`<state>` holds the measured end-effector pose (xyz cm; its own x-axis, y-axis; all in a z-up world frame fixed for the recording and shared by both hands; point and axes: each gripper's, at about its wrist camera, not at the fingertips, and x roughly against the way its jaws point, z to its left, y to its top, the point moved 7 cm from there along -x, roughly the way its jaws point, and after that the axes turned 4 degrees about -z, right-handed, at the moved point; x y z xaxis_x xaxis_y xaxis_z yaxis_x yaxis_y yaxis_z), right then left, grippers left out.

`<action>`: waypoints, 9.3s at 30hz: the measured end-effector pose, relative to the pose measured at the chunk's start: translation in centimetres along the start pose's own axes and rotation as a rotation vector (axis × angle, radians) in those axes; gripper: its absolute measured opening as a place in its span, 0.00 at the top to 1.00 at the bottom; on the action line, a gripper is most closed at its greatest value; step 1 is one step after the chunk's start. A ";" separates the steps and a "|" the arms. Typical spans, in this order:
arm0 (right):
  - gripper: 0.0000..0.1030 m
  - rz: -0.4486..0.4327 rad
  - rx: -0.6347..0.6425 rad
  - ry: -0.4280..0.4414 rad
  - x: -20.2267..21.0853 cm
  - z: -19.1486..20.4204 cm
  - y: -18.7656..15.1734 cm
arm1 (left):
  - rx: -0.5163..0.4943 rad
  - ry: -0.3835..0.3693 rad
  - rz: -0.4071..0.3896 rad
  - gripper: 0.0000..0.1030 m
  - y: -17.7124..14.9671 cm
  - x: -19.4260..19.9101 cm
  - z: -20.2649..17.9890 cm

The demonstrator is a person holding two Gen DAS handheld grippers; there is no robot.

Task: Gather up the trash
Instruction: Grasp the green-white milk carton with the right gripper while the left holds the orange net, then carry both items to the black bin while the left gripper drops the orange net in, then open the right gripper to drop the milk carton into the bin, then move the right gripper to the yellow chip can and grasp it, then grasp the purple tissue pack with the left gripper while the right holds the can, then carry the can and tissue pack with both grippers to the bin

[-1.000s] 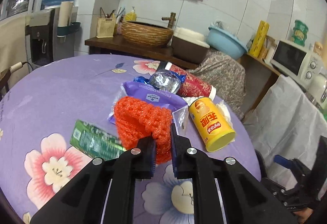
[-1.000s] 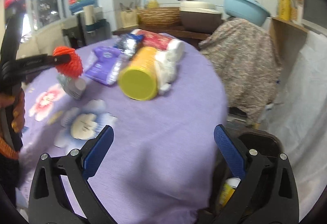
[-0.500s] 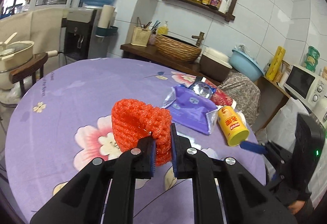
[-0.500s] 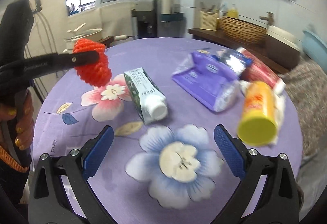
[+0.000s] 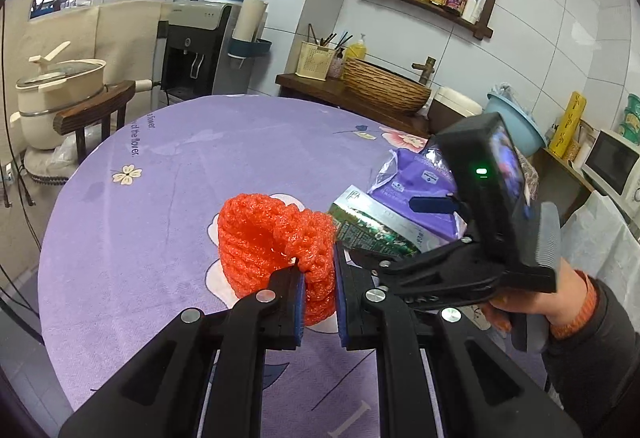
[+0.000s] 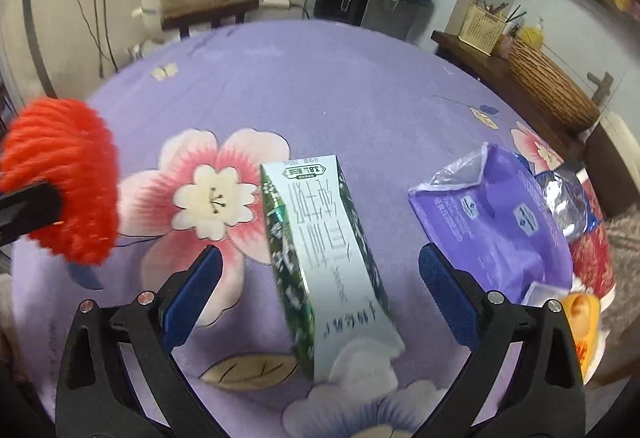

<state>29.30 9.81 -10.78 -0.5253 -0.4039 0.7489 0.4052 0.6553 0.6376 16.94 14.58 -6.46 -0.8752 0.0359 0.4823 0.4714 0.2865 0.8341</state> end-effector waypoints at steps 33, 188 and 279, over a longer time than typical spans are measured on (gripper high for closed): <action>0.50 -0.301 -0.398 -0.152 17.6 -7.8 -12.9 | -0.187 -0.245 0.073 0.88 -3.8 -0.2 -13.8; 0.33 0.117 -0.679 -0.184 1.2 -21.3 -11.7 | -0.319 -0.104 0.094 0.06 -0.9 -6.0 -9.2; 0.34 -0.262 -0.968 -0.641 30.8 -17.6 -40.4 | -0.629 -0.394 0.114 0.87 -10.6 -2.5 -30.8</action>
<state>9.94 -40.39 -10.25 -0.8432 0.1198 0.5241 0.4814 -0.2656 0.8353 17.42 -18.00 -8.26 -0.7354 0.4063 0.5424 0.4313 -0.3367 0.8370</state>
